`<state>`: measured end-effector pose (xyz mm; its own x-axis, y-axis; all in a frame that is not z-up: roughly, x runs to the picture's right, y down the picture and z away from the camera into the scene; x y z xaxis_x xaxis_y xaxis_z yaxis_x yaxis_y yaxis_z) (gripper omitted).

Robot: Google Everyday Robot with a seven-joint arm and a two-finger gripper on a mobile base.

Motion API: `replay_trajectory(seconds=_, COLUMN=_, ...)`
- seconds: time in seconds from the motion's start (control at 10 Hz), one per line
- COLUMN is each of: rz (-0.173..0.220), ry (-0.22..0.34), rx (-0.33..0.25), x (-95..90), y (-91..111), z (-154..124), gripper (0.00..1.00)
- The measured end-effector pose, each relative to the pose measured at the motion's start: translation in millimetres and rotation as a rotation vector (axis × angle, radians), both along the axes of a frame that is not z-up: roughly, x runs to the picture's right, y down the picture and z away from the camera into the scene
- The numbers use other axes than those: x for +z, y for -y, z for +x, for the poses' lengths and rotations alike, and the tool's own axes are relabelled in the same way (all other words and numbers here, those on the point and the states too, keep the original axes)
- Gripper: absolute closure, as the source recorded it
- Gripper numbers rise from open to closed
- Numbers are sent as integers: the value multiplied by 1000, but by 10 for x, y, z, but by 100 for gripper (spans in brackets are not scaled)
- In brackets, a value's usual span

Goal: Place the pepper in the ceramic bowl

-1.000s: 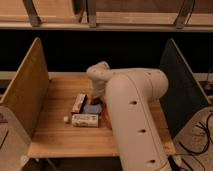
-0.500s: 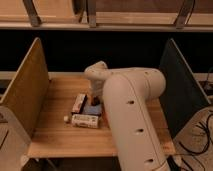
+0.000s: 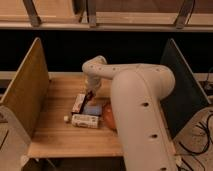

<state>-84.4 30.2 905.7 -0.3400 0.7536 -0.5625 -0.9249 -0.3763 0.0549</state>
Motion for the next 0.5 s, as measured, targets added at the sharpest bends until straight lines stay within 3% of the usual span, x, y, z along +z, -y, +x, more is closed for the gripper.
replay_trajectory(seconds=0.2, rz=17, ry=-4, rx=3, x=-268, y=-25, z=179, gripper=100)
replay_trajectory(seconds=0.5, rz=-8, ry=-100, rx=13, x=-606, y=-244, z=705, gripper=100)
